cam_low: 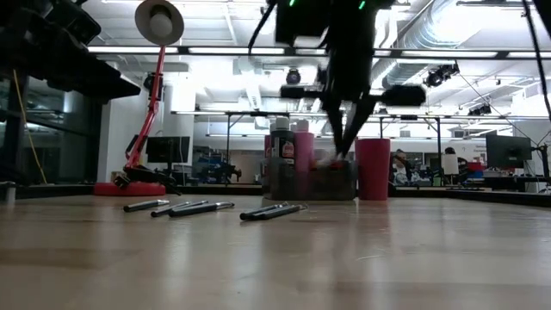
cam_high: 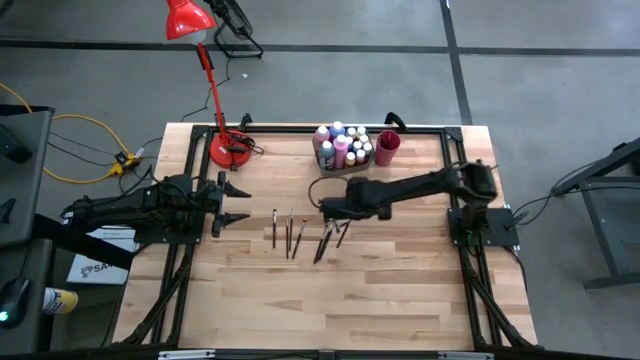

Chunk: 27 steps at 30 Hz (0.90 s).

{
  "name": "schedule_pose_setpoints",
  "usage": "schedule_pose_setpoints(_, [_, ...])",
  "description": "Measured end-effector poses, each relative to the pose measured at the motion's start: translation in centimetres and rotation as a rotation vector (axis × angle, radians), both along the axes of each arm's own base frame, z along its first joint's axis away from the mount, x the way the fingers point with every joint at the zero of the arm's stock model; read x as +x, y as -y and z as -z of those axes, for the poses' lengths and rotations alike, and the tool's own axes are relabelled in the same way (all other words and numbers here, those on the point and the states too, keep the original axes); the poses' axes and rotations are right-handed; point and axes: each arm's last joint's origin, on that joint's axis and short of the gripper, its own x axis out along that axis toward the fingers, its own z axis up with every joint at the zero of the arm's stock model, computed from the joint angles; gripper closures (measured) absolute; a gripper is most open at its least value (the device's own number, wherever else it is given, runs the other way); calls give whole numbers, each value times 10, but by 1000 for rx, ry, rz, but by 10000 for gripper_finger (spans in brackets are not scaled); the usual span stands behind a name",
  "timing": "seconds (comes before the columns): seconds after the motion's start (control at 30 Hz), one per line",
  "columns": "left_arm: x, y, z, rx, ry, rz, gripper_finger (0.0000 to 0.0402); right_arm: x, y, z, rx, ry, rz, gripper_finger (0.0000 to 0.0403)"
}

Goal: Pick & Place Paint Supplies
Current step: Put the black paintbrush into the red cup

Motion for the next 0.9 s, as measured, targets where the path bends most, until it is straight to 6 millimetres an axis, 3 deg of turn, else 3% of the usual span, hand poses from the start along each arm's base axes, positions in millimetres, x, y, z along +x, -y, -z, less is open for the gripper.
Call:
schedule_pose_setpoints(0.3, [0,0,1,-2,-15,-1,124,-52,29,-76,-350,-15,28,399])
schedule_pose_setpoints(0.5, [0,0,2,-2,-22,-2,124,-78,51,-113,-634,-29,32,399])
schedule_pose_setpoints(0.67, [-1,0,4,-4,-37,-2,124,-90,71,-129,-822,-146,-1,399])
schedule_pose_setpoints(0.9, [-1,0,5,-7,-53,-2,124,-95,107,-130,-915,-321,24,399])
